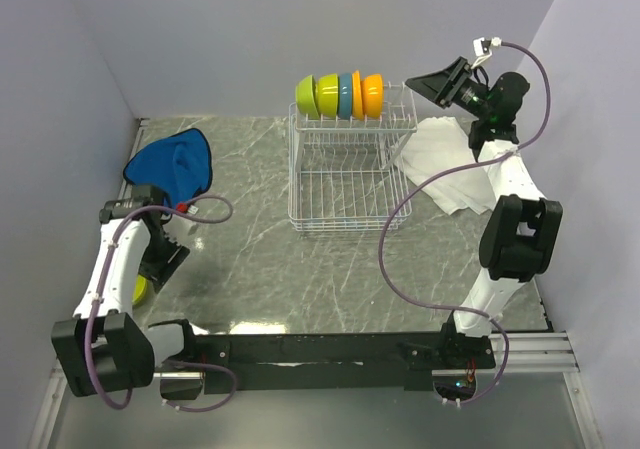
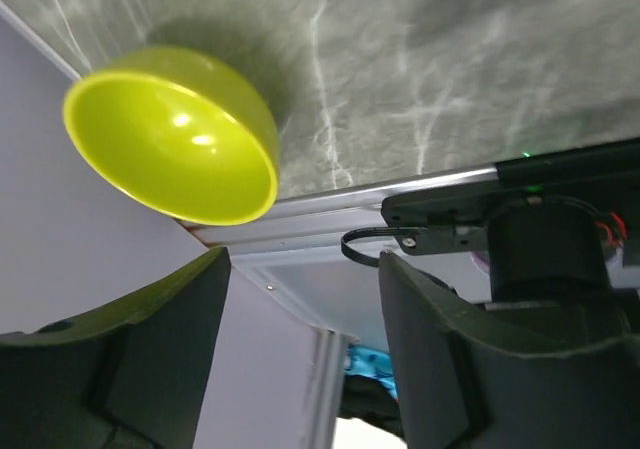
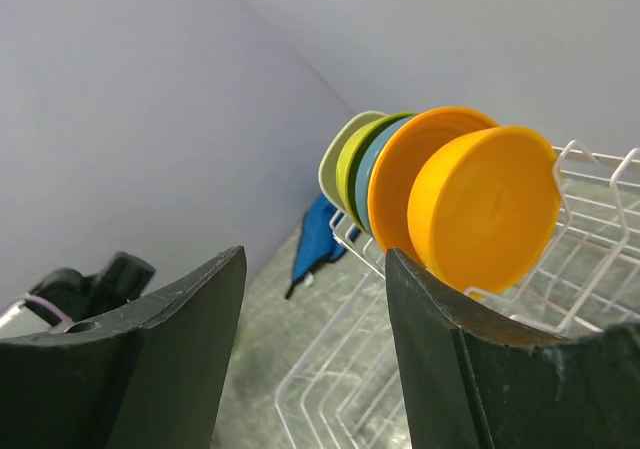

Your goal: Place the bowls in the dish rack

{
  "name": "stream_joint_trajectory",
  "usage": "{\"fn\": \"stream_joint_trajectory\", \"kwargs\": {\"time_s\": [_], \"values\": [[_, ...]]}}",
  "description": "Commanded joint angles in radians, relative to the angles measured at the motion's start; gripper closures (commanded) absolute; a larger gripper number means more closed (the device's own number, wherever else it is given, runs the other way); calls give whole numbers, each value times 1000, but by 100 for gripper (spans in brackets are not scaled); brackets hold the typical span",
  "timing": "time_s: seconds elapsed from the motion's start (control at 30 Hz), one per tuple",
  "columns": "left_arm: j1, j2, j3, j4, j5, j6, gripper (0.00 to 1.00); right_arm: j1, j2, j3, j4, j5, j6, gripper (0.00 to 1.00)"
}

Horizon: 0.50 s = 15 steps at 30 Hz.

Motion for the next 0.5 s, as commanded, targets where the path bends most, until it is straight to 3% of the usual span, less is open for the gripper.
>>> {"fn": "stream_joint_trajectory", "kwargs": {"time_s": [0.0,0.47], "values": [[89,5,-40,121,-41,-8,34,5,-97,58,-156,-27,-225,34],[117,16,-214,383,-58,-109,52,36,-147,304,-570,63,-463,34]]}}
